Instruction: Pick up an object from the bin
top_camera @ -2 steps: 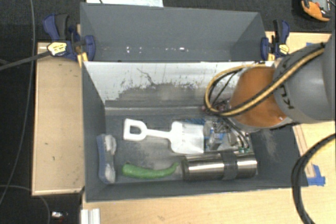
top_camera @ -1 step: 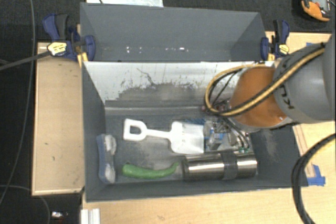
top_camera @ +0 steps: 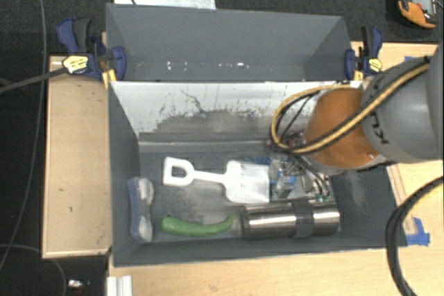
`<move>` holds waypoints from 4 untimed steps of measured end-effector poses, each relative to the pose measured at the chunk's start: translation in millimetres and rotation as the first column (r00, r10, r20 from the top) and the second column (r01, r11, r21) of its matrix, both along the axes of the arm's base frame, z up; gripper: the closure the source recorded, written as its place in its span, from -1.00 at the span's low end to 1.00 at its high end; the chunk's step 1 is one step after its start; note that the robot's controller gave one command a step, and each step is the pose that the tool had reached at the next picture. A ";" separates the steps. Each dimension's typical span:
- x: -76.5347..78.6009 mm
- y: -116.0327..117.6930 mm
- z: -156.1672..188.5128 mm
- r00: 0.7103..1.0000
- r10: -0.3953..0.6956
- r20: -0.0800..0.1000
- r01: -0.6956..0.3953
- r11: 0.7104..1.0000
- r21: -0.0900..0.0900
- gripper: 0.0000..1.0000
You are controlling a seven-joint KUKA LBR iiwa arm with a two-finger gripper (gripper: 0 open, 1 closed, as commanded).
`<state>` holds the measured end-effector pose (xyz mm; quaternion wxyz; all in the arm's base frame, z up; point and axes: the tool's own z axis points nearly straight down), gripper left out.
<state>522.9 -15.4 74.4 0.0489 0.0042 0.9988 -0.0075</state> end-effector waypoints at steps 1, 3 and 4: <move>0.0 0.0 0.0 1.000 0.002 0.000 -0.002 1.000 0.000 1.00; 0.0 0.0 0.0 1.000 0.005 0.000 -0.005 1.000 -0.001 1.00; 0.0 0.0 0.0 1.000 0.006 0.000 -0.006 1.000 -0.001 1.00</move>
Offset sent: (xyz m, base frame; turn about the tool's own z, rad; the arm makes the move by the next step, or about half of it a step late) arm 0.0000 0.0000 0.0000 0.0000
